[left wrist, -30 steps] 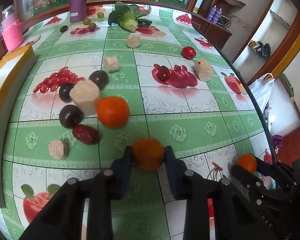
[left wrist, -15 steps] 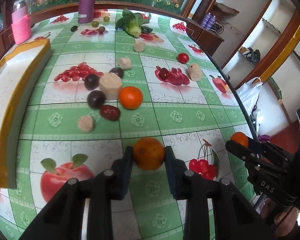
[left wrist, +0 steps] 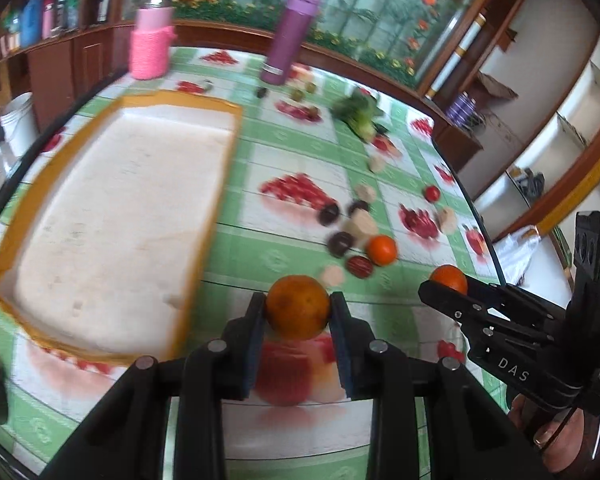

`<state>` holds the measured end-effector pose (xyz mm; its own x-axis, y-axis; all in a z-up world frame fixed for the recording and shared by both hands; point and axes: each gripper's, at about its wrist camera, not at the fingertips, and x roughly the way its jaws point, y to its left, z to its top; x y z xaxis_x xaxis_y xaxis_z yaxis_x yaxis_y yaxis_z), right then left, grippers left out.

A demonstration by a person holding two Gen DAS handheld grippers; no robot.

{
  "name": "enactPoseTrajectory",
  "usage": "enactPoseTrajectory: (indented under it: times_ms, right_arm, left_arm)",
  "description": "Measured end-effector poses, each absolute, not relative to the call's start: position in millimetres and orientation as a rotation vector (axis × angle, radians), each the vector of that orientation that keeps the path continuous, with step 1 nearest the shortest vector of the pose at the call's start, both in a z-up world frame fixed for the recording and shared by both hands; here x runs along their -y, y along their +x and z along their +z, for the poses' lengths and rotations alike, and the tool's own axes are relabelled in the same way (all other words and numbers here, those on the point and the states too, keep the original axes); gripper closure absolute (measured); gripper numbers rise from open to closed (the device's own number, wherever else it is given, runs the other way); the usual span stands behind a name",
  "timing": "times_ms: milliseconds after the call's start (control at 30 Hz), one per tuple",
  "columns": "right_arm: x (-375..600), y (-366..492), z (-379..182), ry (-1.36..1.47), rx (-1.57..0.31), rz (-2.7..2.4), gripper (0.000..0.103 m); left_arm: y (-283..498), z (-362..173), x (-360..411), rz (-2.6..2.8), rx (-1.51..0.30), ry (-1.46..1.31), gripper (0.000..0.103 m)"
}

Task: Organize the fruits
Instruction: 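Carry the orange in the right gripper into the tray and release it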

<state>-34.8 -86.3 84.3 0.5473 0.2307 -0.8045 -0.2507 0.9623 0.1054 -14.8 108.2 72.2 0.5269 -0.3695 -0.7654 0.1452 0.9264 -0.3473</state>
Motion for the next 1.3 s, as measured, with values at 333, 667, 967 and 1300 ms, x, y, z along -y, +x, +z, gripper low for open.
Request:
enactPoseTrajectory:
  times_ms: [333, 667, 967, 1300]
  right_arm:
    - [-48, 37, 87, -0.097, -0.958, 0.496, 0.068]
    - [-117, 85, 38, -0.208, -1.04, 0.51, 0.068]
    - [-124, 91, 29, -0.265, -1.031, 0.518, 0.057]
    - [-107, 71, 49, -0.237, -0.991, 0.519, 0.056]
  left_arm:
    - [18, 57, -205, -0.059, -0.948, -0.261, 0.069]
    - [45, 26, -242, 0.055, -1.002, -0.238, 0.069]
    - [47, 17, -246, 0.071, -1.018, -0.193, 0.068]
    - [33, 28, -246, 0.109, -0.994, -0.207, 0.054]
